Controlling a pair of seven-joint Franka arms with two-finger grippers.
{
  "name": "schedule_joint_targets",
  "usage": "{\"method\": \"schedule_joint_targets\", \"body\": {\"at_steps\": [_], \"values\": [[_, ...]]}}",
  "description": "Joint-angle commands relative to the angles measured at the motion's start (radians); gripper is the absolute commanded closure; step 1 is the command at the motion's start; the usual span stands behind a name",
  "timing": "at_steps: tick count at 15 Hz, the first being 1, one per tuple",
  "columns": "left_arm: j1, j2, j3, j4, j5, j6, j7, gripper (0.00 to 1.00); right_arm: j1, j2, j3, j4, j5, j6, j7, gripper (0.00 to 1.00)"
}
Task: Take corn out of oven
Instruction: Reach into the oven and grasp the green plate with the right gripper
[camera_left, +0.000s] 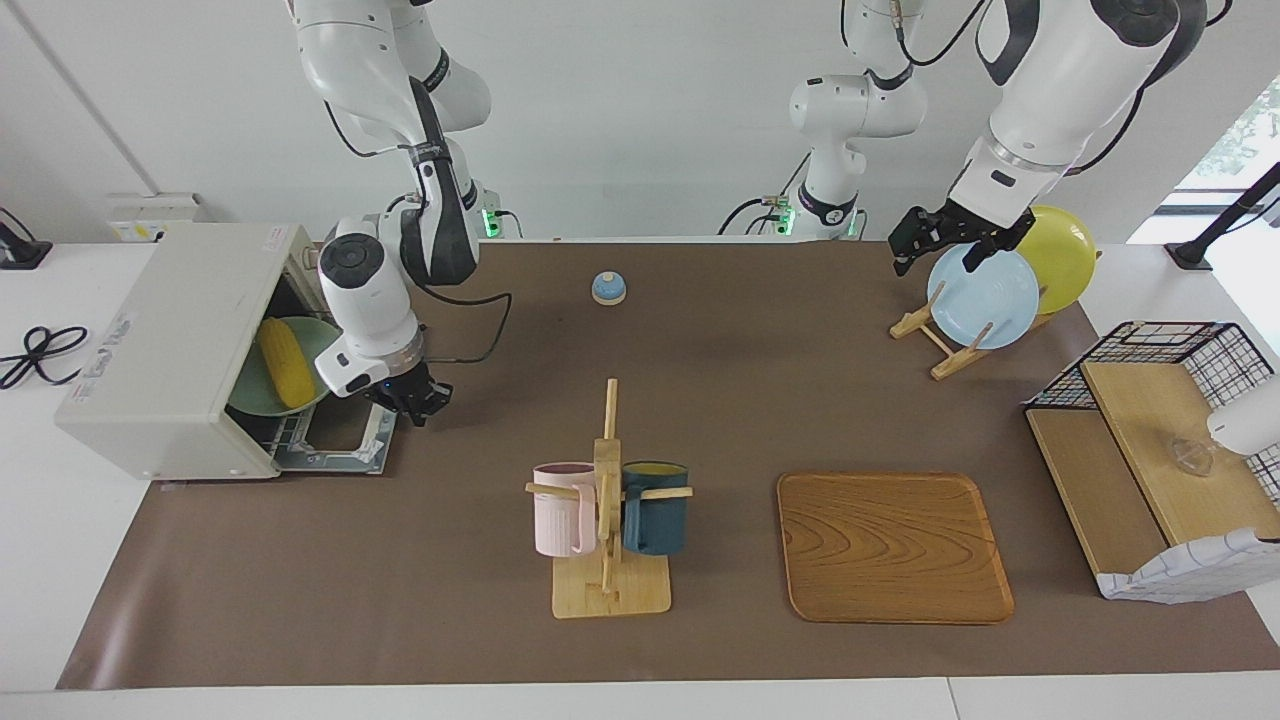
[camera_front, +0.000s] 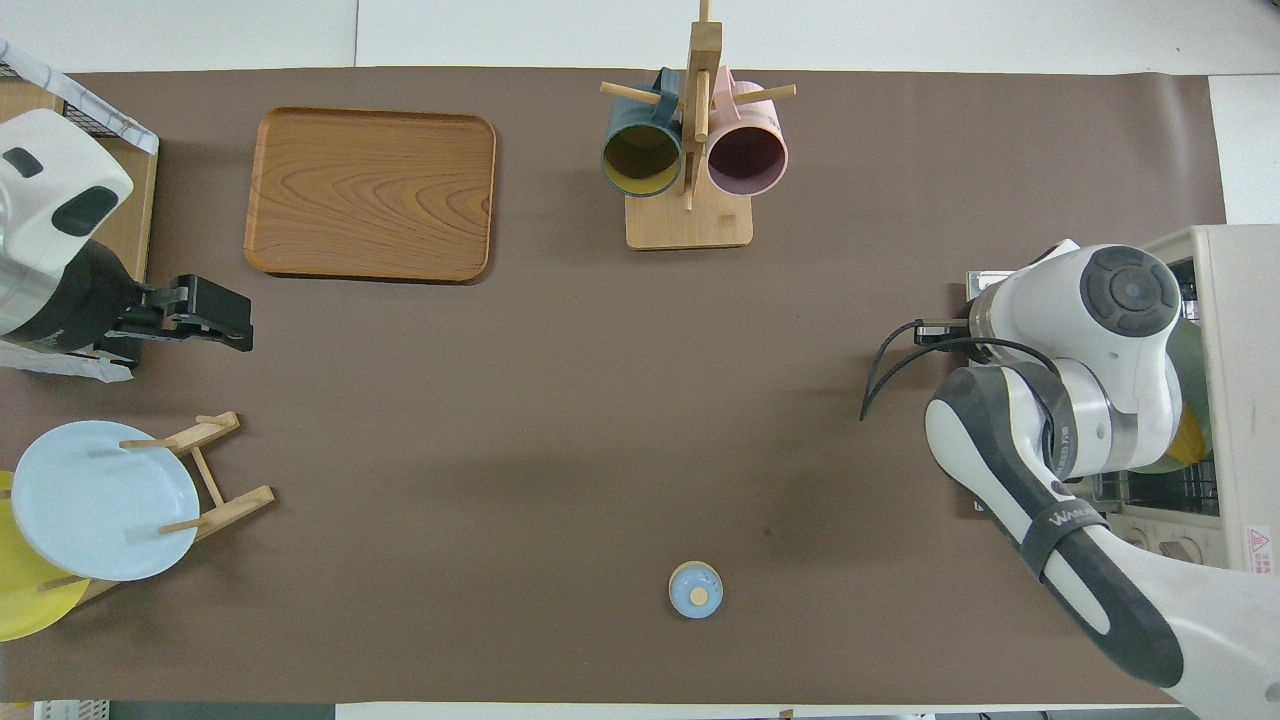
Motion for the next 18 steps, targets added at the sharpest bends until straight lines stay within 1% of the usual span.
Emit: {"method": "schedule_joint_targets", "body": {"at_steps": [1,3,4,6,9,11,13,16,17,18], "values": [[0.014,-0.017,-0.004,-0.014,-0.017,0.003,0.005,0.00,-0.007,-0.038,0.002,0.099,0.004,-0.187,0.059,0.74],[0.014,-0.015,-0.004,-0.014,-0.017,0.003,0.005,0.00,-0.007,-0.074,-0.004,0.106,-0.021,-0.287,0.068,0.49],[0.014,-0.017,-0.004,-0.014,-0.017,0.003,0.005,0.00,-0.009,-0.075,-0.007,0.106,-0.054,-0.316,0.082,0.46],[0.014,-0.017,-0.004,-0.014,-0.017,0.005,0.005,0.00,-0.039,-0.095,-0.007,0.090,-0.125,-0.347,0.090,0.46],[0.014,-0.017,-0.004,-0.014,-0.017,0.003,0.005,0.00,-0.070,-0.098,-0.007,0.076,-0.159,-0.363,0.078,0.46],[0.014,-0.017,-0.004,-0.014,-0.017,0.003,0.005,0.00,-0.114,-0.111,-0.006,0.041,-0.160,-0.332,0.026,0.46],[0.014,-0.017,-0.004,-0.014,-0.017,0.003,0.005,0.00,-0.140,-0.126,-0.006,-0.015,-0.160,-0.271,0.013,0.47],[0.014,-0.017,-0.004,-0.014,-0.017,0.003,0.005,0.00,-0.153,-0.137,-0.004,-0.053,-0.160,-0.222,-0.001,0.49],[0.014,-0.017,-0.004,-0.013,-0.017,0.003,0.005,0.00,-0.153,-0.137,-0.006,-0.056,-0.159,-0.221,-0.001,0.53],[0.014,-0.017,-0.004,-0.014,-0.017,0.003,0.005,0.00,-0.153,-0.140,-0.006,-0.064,-0.160,-0.221,-0.002,0.64]]}}
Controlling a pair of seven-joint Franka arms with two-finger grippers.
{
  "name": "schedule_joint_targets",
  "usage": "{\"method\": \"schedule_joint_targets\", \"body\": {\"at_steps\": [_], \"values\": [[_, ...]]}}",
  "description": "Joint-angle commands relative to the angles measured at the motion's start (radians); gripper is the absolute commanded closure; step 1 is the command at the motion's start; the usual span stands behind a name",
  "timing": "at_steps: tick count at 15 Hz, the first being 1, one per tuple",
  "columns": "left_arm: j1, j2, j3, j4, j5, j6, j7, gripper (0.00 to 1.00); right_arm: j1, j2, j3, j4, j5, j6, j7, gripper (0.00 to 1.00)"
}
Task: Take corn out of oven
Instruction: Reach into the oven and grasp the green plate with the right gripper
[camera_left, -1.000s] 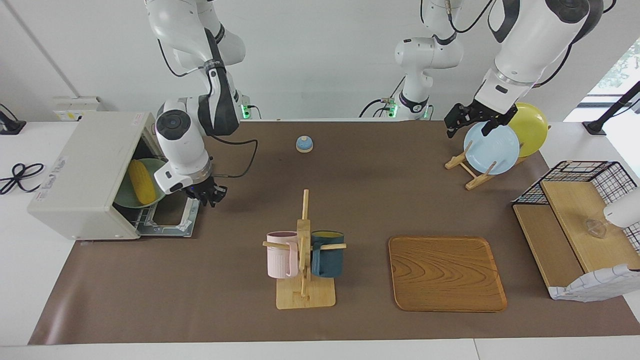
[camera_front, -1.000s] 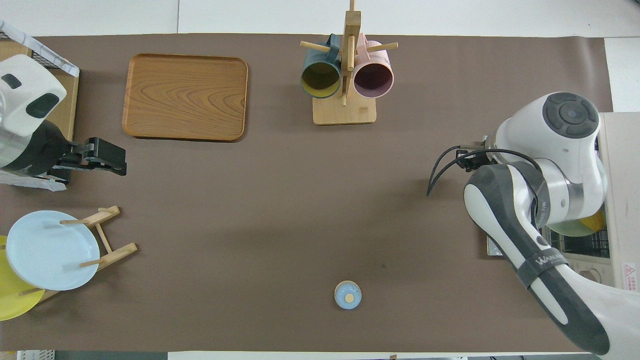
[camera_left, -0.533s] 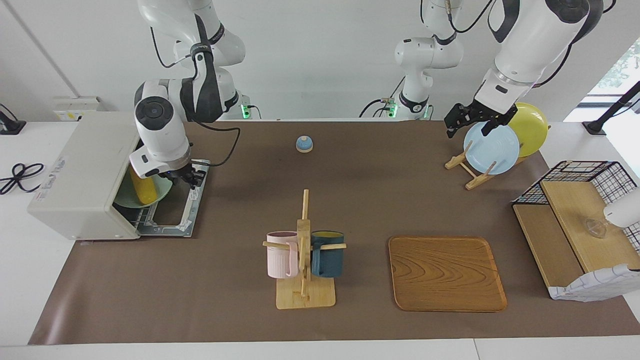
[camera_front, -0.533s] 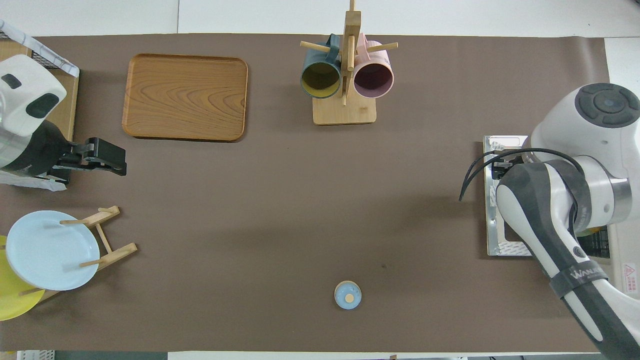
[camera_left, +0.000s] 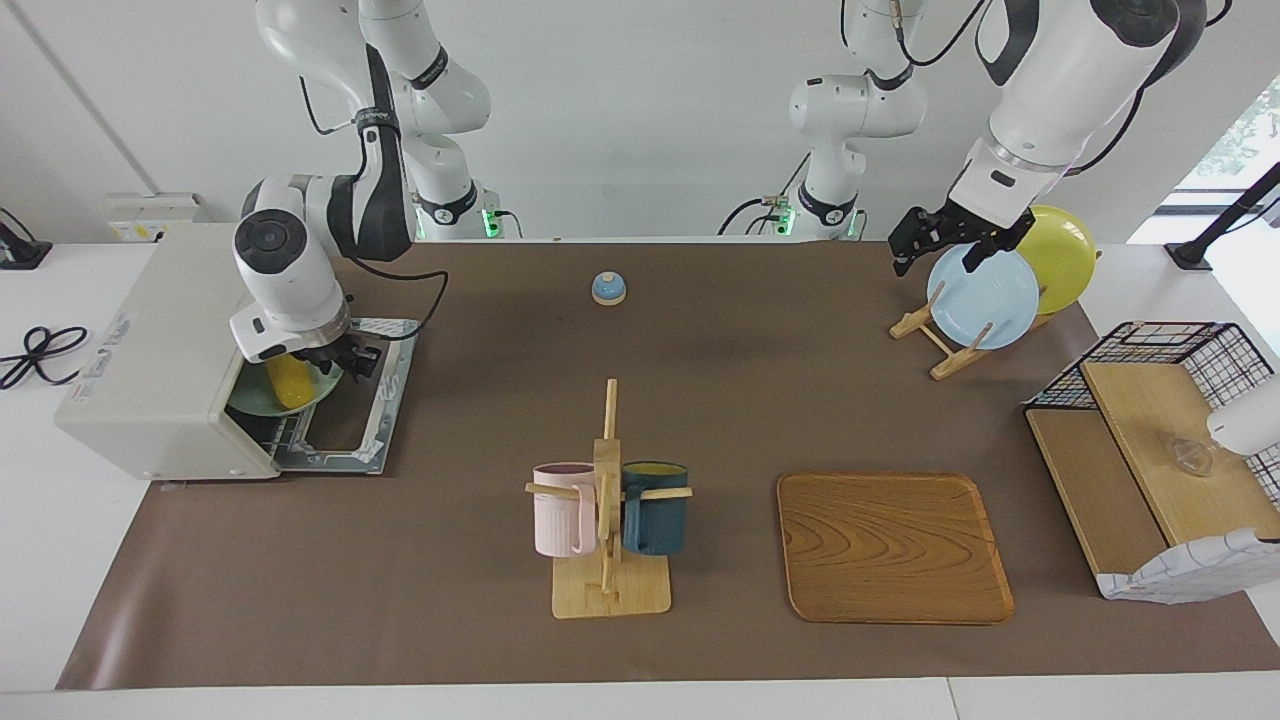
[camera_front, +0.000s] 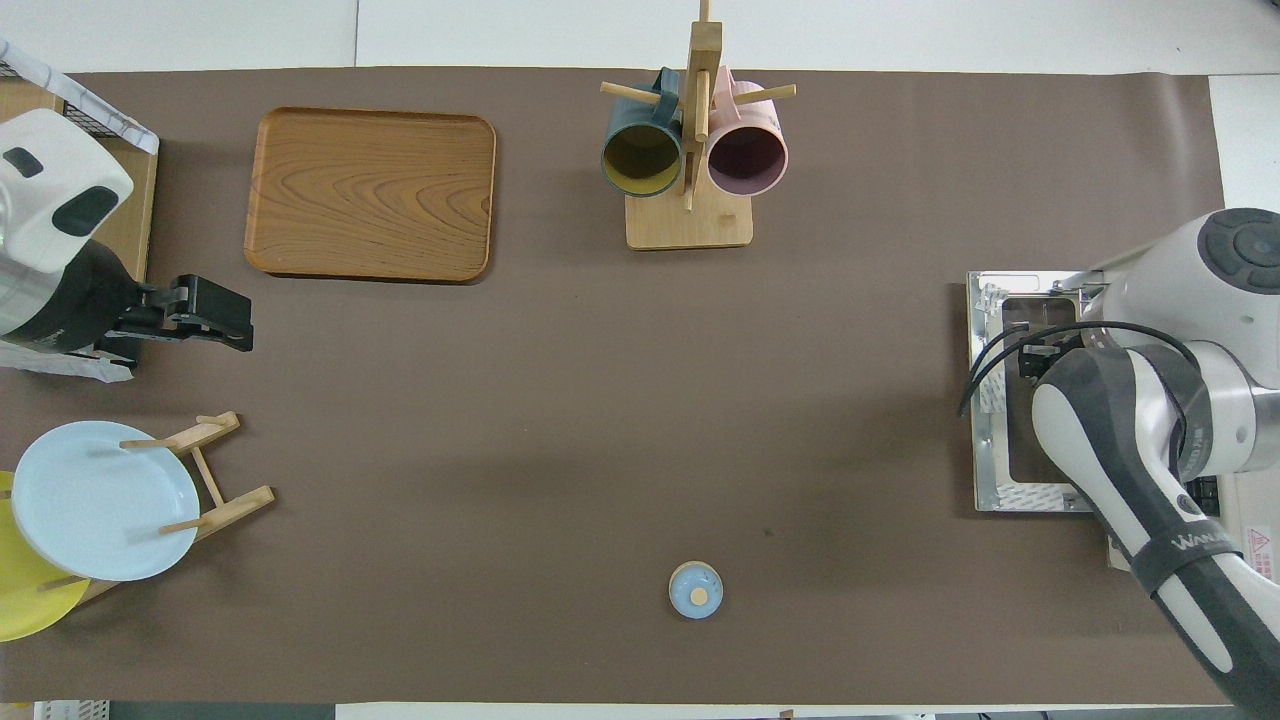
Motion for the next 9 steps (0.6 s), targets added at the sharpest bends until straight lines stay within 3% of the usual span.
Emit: {"method": "schedule_joint_targets", "body": {"at_steps": [1,2,6,9], "values": [[0.014,-0.017,-0.004,-0.014,-0.017,0.003,0.005,0.00,-0.010,-0.041,0.009,-0.045,-0.020,0.015,-0.015,0.88],[0.014,-0.015,-0.004,-0.013,-0.017,0.003,0.005,0.00,-0.010,-0.042,0.009,-0.045,-0.020,0.006,-0.024,1.00],[0.014,-0.017,-0.004,-0.014,-0.017,0.003,0.005,0.00,0.013,-0.036,0.015,-0.007,-0.020,-0.055,-0.023,1.00],[0.014,-0.017,-0.004,-0.014,-0.017,0.005,0.005,0.00,0.082,0.014,0.018,0.149,-0.006,-0.151,-0.017,1.00]]}}
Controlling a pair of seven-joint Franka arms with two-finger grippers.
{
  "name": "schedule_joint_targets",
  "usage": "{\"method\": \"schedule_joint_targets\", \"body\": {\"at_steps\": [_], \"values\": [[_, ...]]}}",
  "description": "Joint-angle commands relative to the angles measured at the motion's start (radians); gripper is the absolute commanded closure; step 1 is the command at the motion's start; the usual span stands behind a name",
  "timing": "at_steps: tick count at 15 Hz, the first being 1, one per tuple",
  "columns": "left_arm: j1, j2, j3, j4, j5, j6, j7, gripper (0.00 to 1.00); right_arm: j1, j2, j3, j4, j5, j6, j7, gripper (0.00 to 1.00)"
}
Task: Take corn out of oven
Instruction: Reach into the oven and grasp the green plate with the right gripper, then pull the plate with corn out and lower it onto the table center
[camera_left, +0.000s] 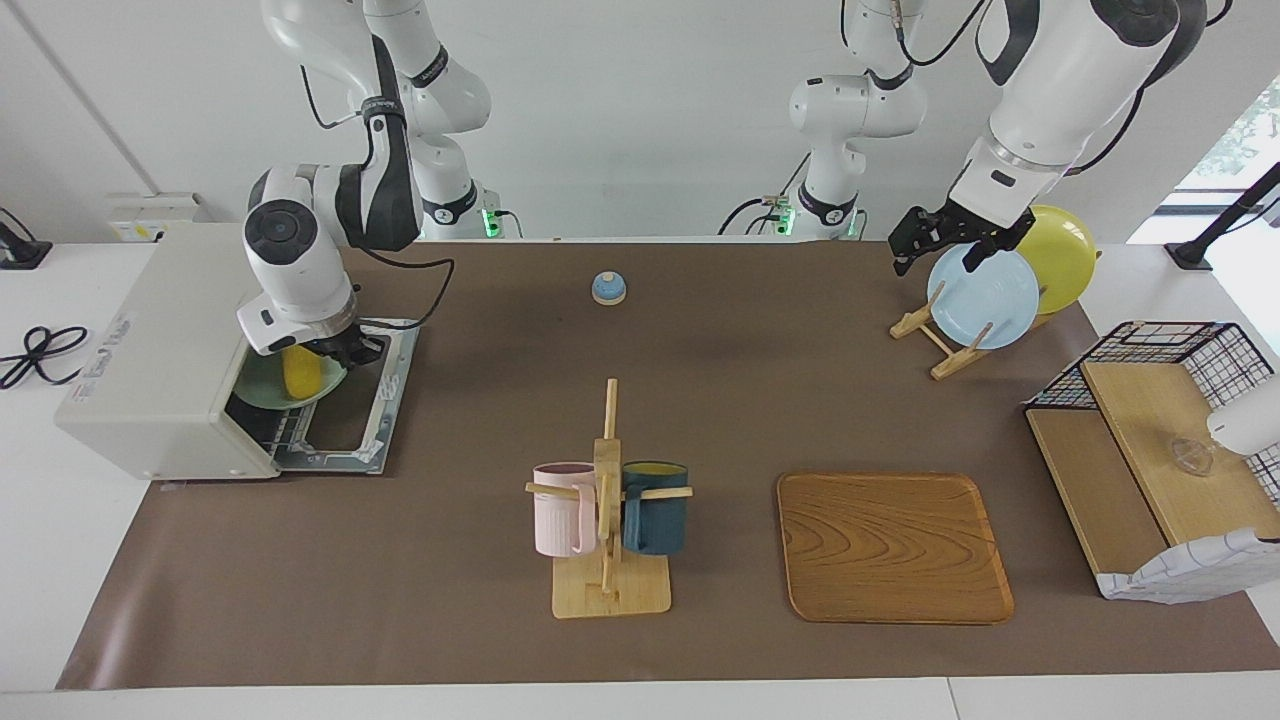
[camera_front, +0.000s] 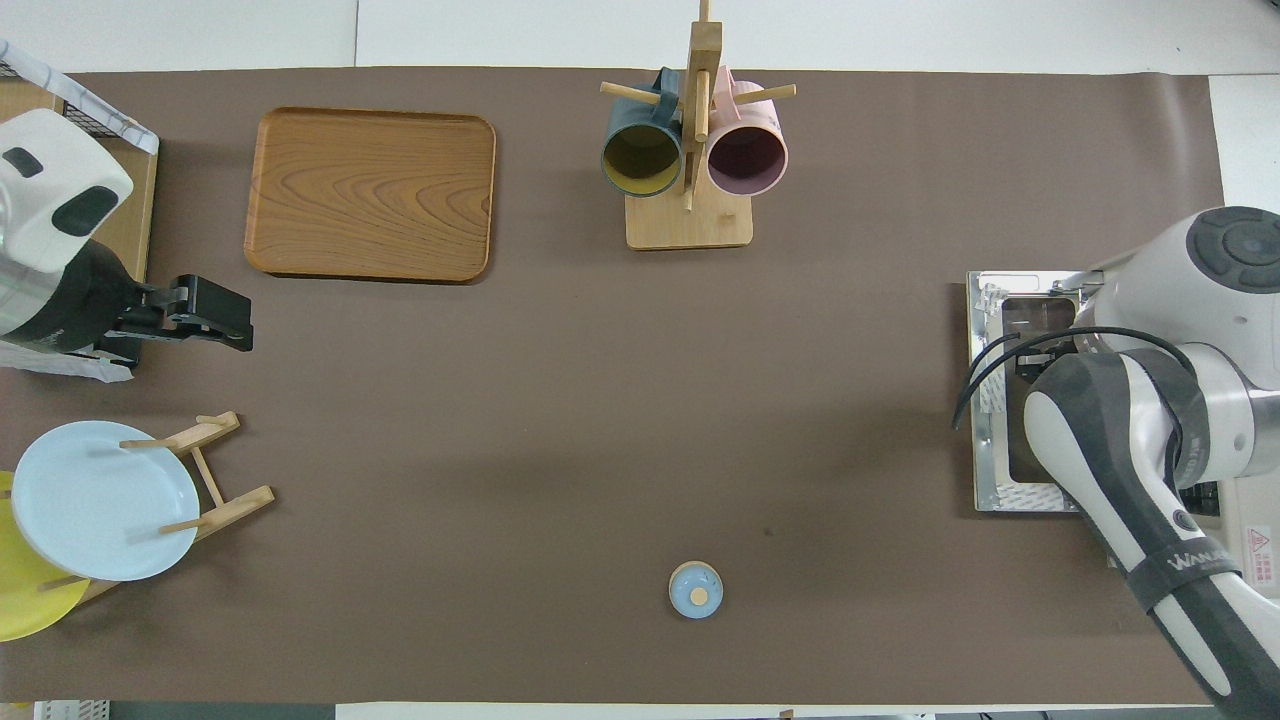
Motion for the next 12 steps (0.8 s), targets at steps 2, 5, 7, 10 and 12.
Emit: {"method": "schedule_joint_targets", "body": {"at_steps": [2,5,7,10,12], "values": [[0.014,-0.018,-0.004,-0.016,-0.017,-0.008,0.005,0.00,0.086,0.076,0.010,0.204,0.006,-0.124,0.030,1.00],[0.014,-0.020,-0.004,-0.016,-0.017,-0.001,0.005,0.00,0.207,0.138,0.011,0.325,0.075,-0.162,0.153,1.00],[0.014,-0.020,-0.004,-0.016,-0.017,0.000,0.005,0.00,0.304,0.297,0.011,0.563,0.085,-0.292,0.272,1.00],[0.014,-0.020,-0.004,-0.014,-0.017,-0.005,0.004,0.00,0.421,0.516,0.024,0.843,0.084,-0.408,0.475,1.00],[0.014,-0.020,-0.004,-0.014,-0.017,-0.003,0.004,0.00,0.453,0.569,0.074,0.865,0.087,-0.345,0.576,1.00]]}}
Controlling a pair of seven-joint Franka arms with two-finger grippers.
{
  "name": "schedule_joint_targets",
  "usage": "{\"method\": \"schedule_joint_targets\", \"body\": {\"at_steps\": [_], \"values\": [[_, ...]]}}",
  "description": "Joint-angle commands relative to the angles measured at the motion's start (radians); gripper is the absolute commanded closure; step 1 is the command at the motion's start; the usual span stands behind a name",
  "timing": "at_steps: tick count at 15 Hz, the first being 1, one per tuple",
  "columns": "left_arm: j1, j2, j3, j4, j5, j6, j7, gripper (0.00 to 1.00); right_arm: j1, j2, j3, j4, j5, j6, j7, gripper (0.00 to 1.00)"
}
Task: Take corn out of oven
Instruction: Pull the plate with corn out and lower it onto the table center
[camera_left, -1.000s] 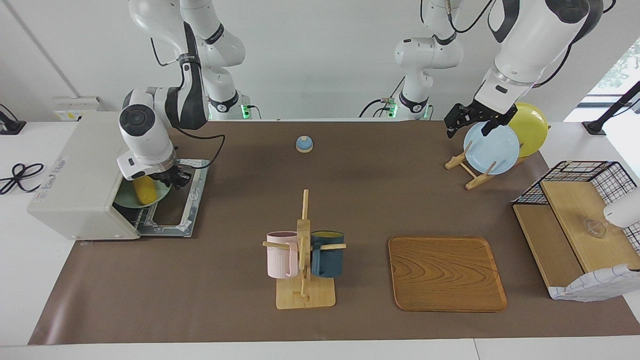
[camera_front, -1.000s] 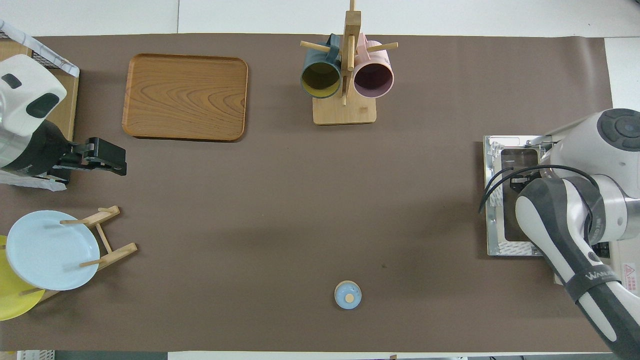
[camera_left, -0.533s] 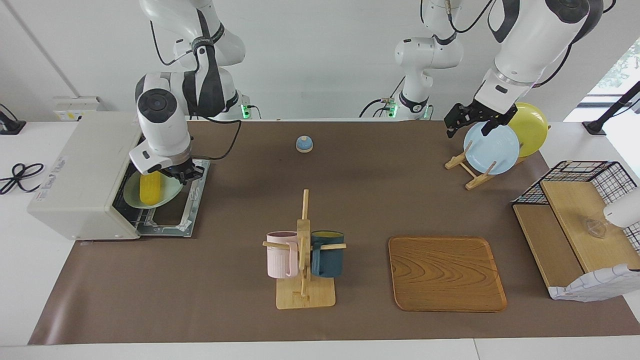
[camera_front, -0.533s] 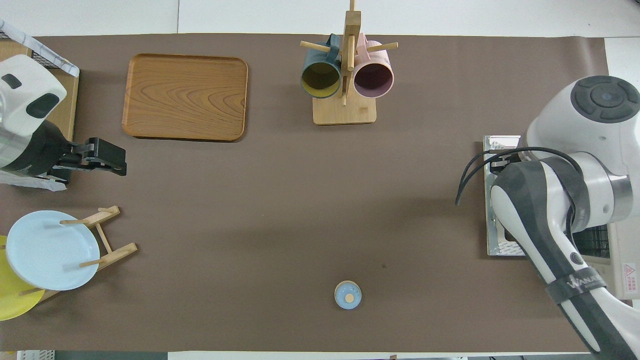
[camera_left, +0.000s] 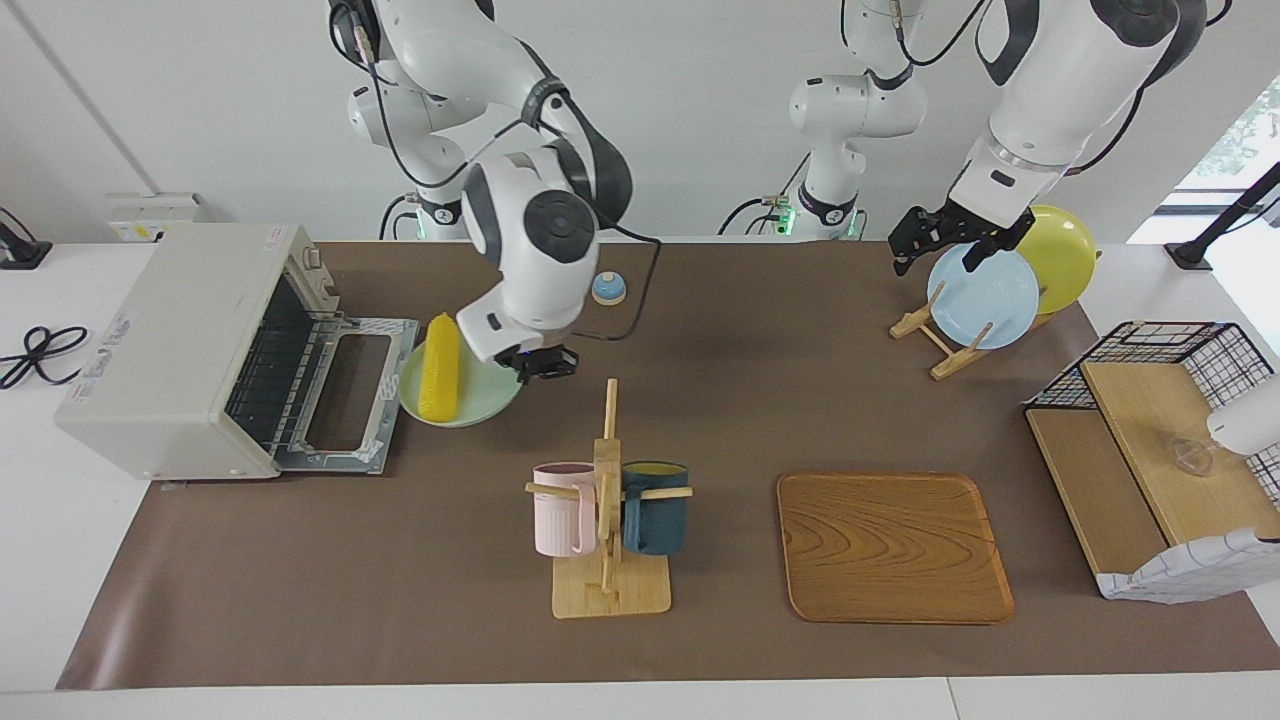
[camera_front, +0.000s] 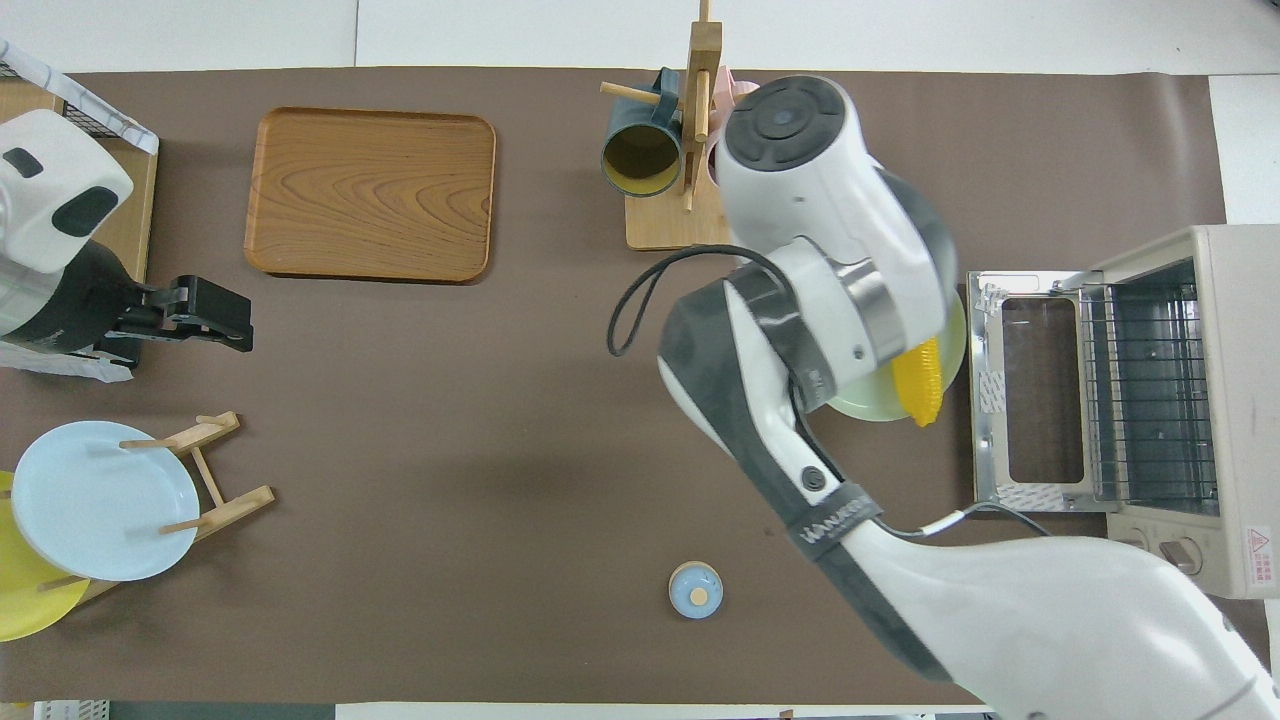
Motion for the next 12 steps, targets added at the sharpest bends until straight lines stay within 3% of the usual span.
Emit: {"method": "schedule_joint_targets", "body": {"at_steps": [1,4,10,11,12], "values": [[0.014,-0.020,-0.004,-0.014,-0.017,-0.002,0.004,0.00,-0.002,0.132,0.077,0.135,0.042,0.037,0.120,1.00],[0.014,-0.020,-0.004,-0.014,-0.017,-0.004,0.004,0.00,0.071,0.171,0.088,0.127,0.086,0.116,0.187,1.00],[0.014,-0.020,-0.004,-0.014,-0.017,-0.004,0.004,0.00,0.083,0.175,0.089,0.011,0.184,0.308,0.284,1.00],[0.013,-0.020,-0.004,-0.014,-0.017,-0.002,0.002,0.00,0.081,0.175,0.089,0.011,0.195,0.315,0.286,0.89],[0.013,-0.021,-0.004,-0.014,-0.017,-0.001,0.004,0.00,0.082,0.175,0.089,0.012,0.195,0.328,0.284,0.67]]}}
